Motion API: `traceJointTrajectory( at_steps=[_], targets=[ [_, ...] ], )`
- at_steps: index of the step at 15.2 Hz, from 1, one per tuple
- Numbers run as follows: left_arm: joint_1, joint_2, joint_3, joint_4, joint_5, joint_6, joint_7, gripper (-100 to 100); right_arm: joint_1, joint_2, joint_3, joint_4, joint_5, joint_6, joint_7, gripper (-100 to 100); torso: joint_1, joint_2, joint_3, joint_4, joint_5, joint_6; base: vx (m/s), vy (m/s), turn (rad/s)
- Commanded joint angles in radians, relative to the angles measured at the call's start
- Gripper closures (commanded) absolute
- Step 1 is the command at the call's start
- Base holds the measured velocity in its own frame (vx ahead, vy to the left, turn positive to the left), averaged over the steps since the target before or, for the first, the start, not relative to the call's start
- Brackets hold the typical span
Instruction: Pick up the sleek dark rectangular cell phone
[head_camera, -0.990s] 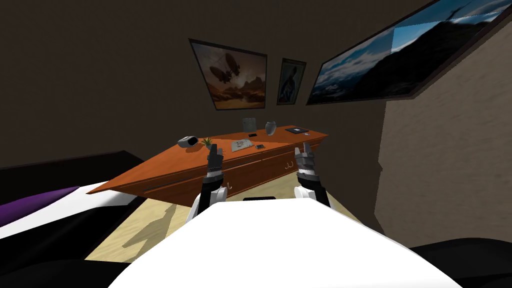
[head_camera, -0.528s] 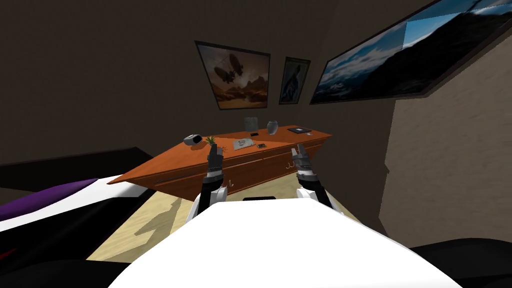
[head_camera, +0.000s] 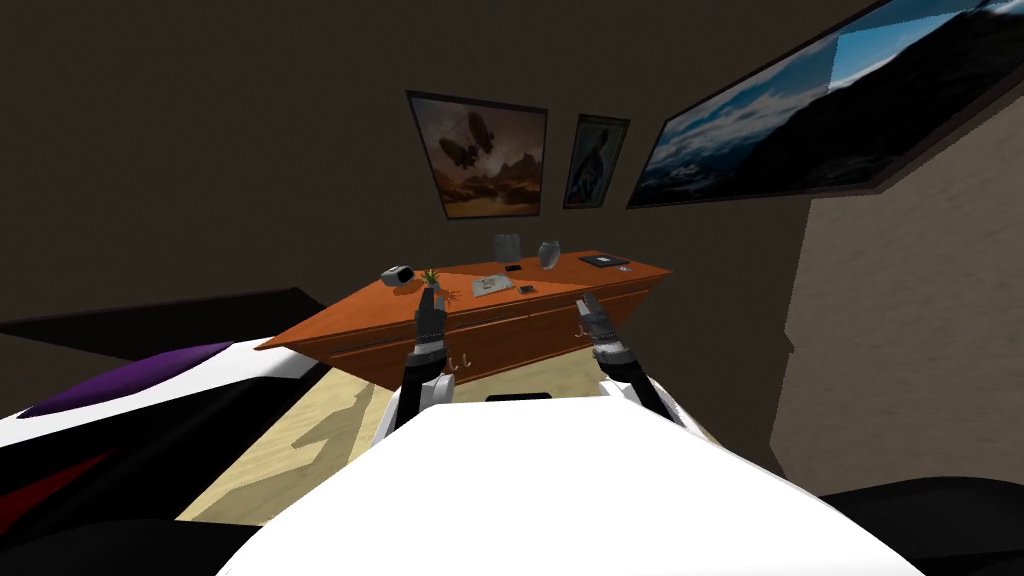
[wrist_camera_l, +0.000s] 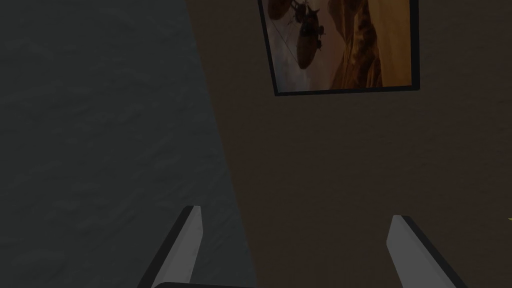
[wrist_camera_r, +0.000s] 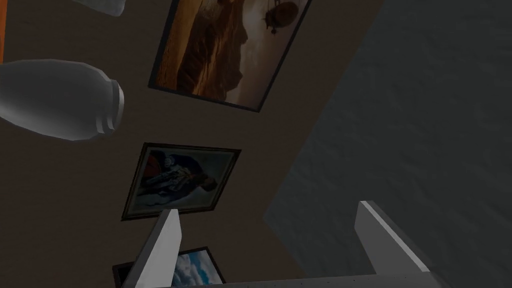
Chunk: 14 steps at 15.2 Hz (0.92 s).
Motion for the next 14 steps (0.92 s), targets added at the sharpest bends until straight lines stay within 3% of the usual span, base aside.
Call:
traceJointTrajectory(
  at_steps=[1,12,13,14],
  targets=[
    [0.000,0.000,0.000,0.000,0.000,0.000,0.000,0,-0.006,-0.050,0.013,0.025,0.010,-0.013,0.000,-100,0.000,0.000,0.000,0.000,0.000,0.000,-0.052,0.014,0.099],
    [0.000,0.000,0.000,0.000,0.000,0.000,0.000,0,-0.020,-0.291,0.059,0.093,0.042,-0.050,0.002,-100,0.001,0.001,0.001,0.000,0.000,0.000,-0.054,0.011,0.101],
    [0.000,0.000,0.000,0.000,0.000,0.000,0.000,0,-0.020,-0.292,0.059,0.093,0.042,-0.050,0.002,-100,0.000,0.001,0.000,0.000,0.000,0.000,-0.025,0.007,-0.022],
    [0.000,0.000,0.000,0.000,0.000,0.000,0.000,0,-0.025,-0.329,0.075,0.119,0.053,-0.064,0.003,-100,0.000,0.000,0.000,0.000,0.000,0.000,-0.042,0.015,0.126]
  ],
)
